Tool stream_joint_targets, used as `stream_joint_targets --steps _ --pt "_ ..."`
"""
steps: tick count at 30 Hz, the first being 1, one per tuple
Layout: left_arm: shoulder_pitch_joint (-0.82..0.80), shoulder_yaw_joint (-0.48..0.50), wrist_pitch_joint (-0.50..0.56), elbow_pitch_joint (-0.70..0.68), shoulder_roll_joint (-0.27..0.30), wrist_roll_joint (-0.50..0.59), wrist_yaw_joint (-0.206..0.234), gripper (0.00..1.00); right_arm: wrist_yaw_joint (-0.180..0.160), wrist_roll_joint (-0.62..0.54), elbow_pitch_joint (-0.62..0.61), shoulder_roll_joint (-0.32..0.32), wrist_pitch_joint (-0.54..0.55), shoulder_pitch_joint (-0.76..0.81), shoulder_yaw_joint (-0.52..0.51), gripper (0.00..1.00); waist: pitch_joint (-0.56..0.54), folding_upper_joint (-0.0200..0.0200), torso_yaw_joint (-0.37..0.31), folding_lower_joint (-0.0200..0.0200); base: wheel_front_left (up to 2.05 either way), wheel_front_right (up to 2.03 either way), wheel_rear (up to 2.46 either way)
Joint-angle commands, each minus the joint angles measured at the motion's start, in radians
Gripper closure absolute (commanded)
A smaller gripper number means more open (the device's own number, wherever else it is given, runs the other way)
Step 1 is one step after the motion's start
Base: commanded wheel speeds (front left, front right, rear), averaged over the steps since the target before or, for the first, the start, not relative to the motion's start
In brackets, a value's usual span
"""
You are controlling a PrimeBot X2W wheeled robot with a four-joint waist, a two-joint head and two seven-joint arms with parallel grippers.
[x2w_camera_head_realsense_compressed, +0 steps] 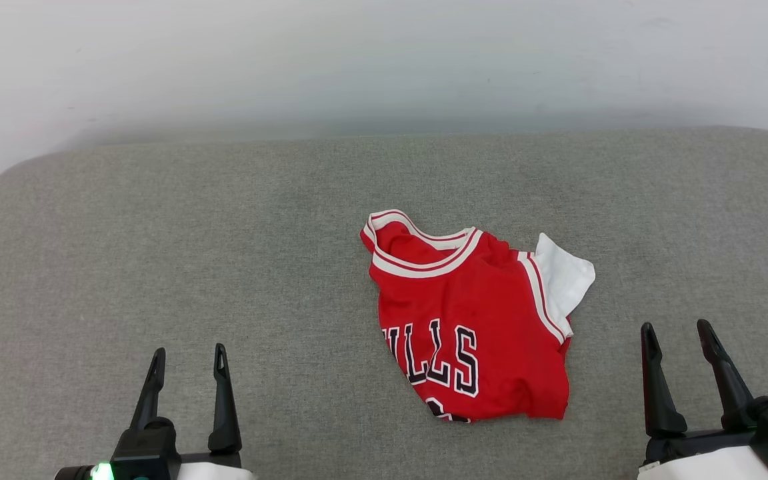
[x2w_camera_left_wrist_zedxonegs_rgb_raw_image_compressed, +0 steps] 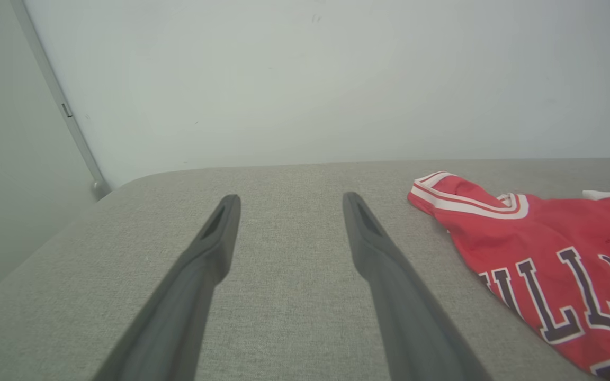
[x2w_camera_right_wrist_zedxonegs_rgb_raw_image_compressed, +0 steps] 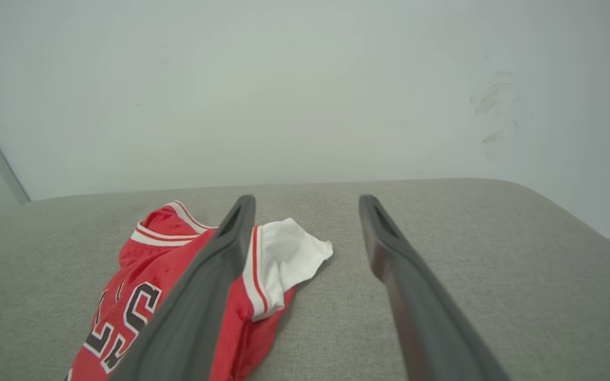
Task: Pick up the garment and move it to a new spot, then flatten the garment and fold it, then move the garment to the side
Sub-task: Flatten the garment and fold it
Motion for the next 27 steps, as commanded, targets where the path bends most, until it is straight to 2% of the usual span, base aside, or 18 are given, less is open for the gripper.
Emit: stream_joint_targets --steps 1,9,15,19,23,27 --pt "0.008 0.004 -0.003 0.003 -0.003 0.002 -0.007 0.0 0.0 0.003 0.0 0.001 -0.002 0.013 0.001 0.0 -0.001 0.0 0.001 0.0001 0.0 0.0 0.0" --pt "0.014 0.019 -0.003 0.015 -0.011 0.009 -0.022 0.0 0.0 0.01 0.0 0.001 -0.002 -0.008 -0.003 0.0 -0.005 0.0 -0.002 0.0001 0.0 0.0 0.0" --pt "-0.005 0.027 -0.003 0.019 -0.014 0.01 -0.028 0.0 0.0 -0.011 -0.067 0.001 -0.002 -0.157 -0.046 0.0 0.011 0.0 -0.007 0.0001 0.0 0.0 0.0" --pt "-0.029 0.025 -0.003 0.022 -0.016 0.012 -0.033 0.0 0.0 -0.092 -0.102 0.001 -0.002 -0.297 -0.049 0.0 0.03 0.0 -0.003 0.0001 0.0 0.0 0.0" --pt "-0.046 0.022 -0.003 0.023 -0.017 0.011 -0.04 0.0 0.0 -0.124 -0.054 -0.07 -0.002 -0.439 -0.023 0.0 0.05 0.0 0.002 0.0001 0.0 0.0 0.0" --pt "-0.052 0.021 -0.003 0.026 -0.018 0.011 -0.044 0.0 0.0 -0.107 0.111 -0.186 0.024 -0.552 0.06 0.0 0.062 0.0 0.011 0.0001 0.0 0.0 0.0"
